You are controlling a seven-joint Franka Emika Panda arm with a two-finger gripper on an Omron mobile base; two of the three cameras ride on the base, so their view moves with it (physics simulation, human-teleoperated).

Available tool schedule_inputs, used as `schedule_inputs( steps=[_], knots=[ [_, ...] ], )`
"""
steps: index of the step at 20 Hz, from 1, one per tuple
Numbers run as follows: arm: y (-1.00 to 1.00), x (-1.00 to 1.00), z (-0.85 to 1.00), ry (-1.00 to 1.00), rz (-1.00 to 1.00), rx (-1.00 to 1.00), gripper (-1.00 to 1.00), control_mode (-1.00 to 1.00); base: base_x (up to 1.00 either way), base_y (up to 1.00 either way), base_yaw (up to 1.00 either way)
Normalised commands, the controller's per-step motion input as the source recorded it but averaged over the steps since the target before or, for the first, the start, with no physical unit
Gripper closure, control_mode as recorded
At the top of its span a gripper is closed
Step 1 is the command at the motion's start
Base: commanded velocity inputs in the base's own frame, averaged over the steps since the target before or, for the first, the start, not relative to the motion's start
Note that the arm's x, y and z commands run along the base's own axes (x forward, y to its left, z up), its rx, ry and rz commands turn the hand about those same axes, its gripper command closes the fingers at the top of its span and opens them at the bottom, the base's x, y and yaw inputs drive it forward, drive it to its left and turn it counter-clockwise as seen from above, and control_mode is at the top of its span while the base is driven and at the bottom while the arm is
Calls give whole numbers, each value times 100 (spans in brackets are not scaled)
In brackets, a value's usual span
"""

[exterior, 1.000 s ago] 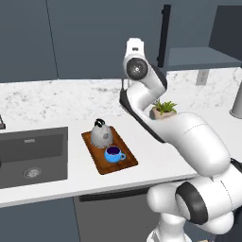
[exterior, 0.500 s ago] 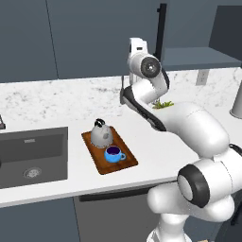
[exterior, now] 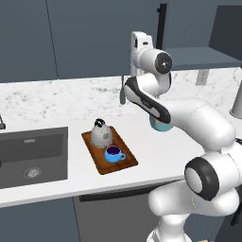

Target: Pick the kettle from the counter and place it on the tray. Then pick the mug from the cabinet and place it on the tray. Then close the cabinet doors.

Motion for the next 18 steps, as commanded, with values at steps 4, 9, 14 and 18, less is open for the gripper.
schedule_inputs(
  steps=[4,9,14,18],
  knots=[
    [0,0,-2,0,15,0,-100,-100,0,0,0],
    [0,-12,1,0,13,0,-100,-100,0,0,0],
    [0,-40,12,0,8,0,-100,-100,0,0,0],
    [0,-59,26,-1,1,0,-100,-100,0,0,0]
  ],
)
